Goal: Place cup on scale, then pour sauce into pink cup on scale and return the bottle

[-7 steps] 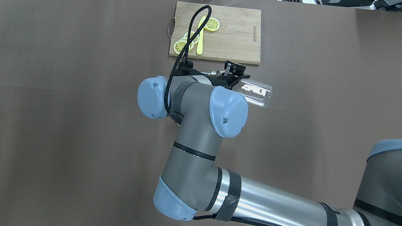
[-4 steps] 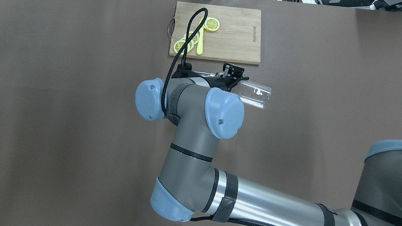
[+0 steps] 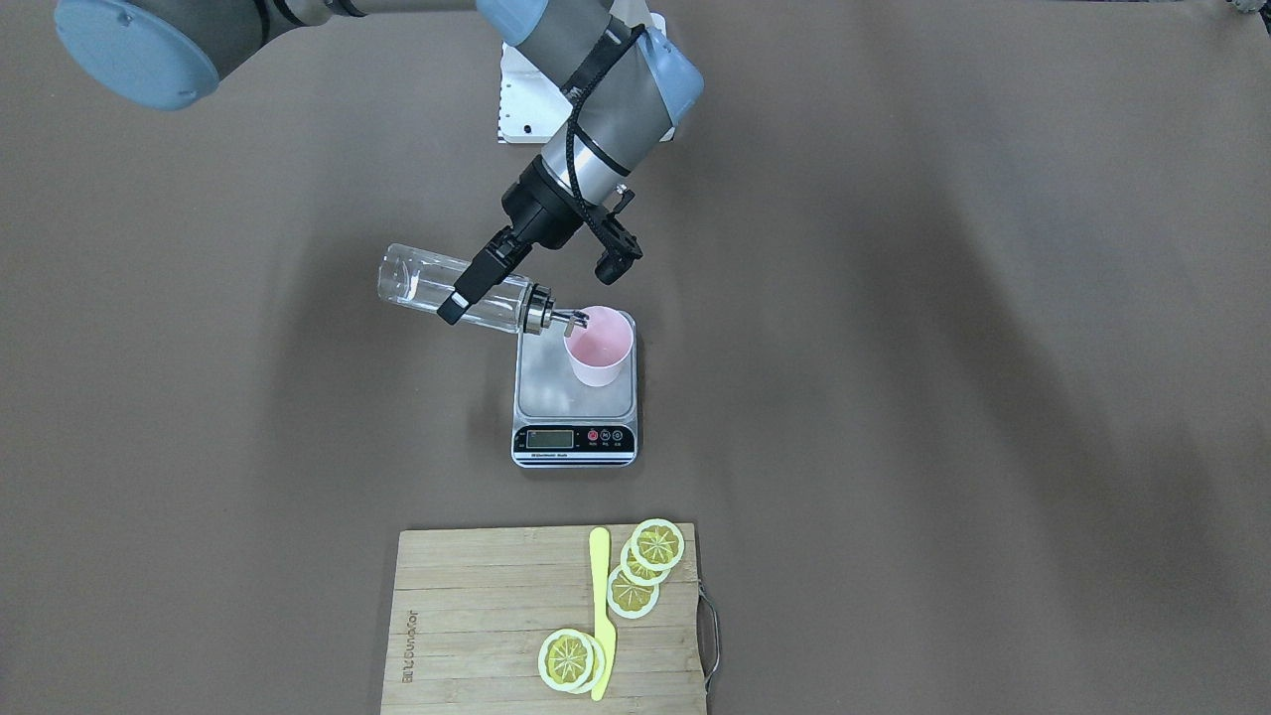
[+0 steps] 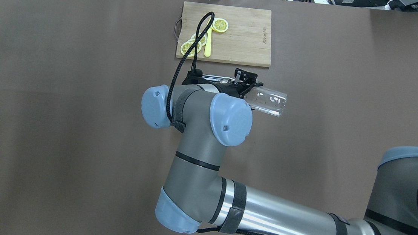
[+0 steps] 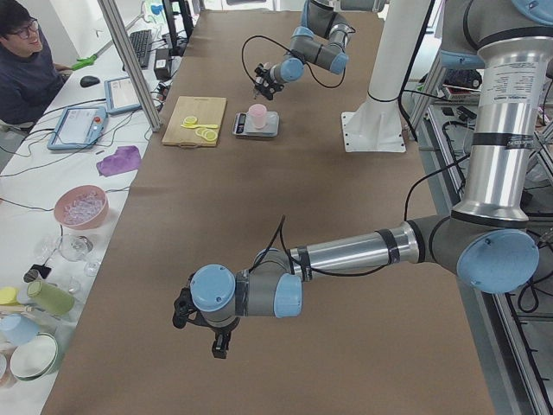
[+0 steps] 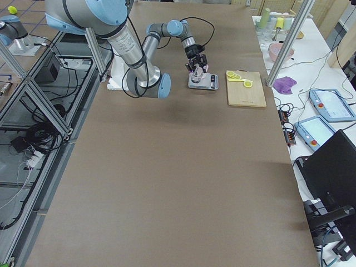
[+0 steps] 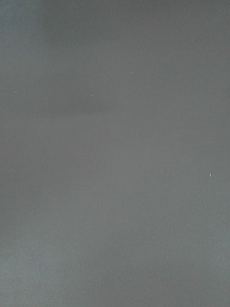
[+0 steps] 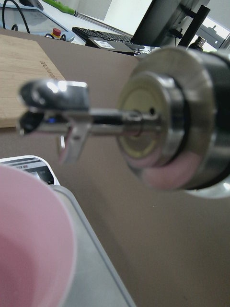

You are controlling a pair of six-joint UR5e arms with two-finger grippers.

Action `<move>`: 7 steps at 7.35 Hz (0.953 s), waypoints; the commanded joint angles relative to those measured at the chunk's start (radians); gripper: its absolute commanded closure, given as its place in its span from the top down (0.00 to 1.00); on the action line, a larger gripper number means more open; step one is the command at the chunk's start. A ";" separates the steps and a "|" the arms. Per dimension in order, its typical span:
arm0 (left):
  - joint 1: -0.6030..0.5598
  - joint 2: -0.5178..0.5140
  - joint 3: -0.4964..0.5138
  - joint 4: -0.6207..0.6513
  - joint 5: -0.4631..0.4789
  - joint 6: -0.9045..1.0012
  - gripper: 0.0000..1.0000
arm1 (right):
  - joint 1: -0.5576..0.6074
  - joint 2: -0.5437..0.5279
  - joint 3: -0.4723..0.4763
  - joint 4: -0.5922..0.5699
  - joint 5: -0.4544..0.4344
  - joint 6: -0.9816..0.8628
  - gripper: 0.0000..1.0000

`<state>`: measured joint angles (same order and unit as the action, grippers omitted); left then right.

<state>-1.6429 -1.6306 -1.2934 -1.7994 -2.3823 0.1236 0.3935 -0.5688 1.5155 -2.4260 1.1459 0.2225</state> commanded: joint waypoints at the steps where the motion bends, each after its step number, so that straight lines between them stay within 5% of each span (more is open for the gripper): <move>1: 0.000 0.000 -0.001 0.000 0.000 0.001 0.98 | -0.005 0.003 0.000 -0.024 0.000 0.000 0.00; 7: 0.000 0.000 -0.001 0.000 0.000 0.001 0.98 | -0.011 0.009 0.000 -0.047 -0.002 0.000 0.00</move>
<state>-1.6429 -1.6306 -1.2936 -1.7993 -2.3823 0.1242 0.3830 -0.5602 1.5152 -2.4713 1.1444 0.2224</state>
